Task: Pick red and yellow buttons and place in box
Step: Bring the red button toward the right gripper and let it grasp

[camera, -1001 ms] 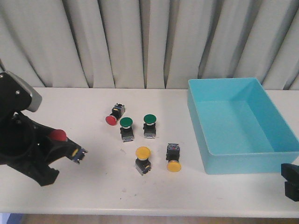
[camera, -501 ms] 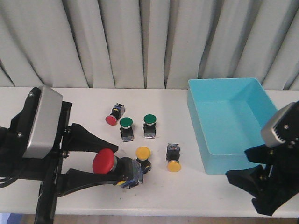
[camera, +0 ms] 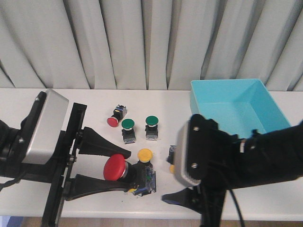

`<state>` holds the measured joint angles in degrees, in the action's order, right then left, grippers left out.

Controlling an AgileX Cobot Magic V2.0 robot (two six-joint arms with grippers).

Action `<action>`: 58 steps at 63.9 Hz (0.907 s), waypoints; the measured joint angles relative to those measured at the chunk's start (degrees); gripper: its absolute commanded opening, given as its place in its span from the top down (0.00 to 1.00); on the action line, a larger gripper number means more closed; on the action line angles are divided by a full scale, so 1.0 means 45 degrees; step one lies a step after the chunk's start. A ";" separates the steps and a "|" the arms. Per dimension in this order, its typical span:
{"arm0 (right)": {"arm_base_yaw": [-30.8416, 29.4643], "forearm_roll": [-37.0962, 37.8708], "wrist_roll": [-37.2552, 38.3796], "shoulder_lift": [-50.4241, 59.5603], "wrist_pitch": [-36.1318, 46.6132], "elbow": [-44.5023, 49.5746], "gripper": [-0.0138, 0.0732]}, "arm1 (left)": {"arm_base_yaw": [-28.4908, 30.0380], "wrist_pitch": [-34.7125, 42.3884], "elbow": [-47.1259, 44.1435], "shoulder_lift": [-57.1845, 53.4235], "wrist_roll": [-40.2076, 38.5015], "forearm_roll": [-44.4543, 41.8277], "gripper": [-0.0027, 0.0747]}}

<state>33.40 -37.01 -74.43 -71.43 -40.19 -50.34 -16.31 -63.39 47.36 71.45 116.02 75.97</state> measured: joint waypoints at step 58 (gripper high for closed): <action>0.1365 -0.1929 -0.1669 -0.0504 0.0952 -0.0430 0.60 | 0.0000 -0.0015 0.0000 0.0000 0.0011 0.0087 0.69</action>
<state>39.54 -45.69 -81.94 -73.70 -35.91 -52.27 -16.31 -63.46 47.36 71.45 116.07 76.36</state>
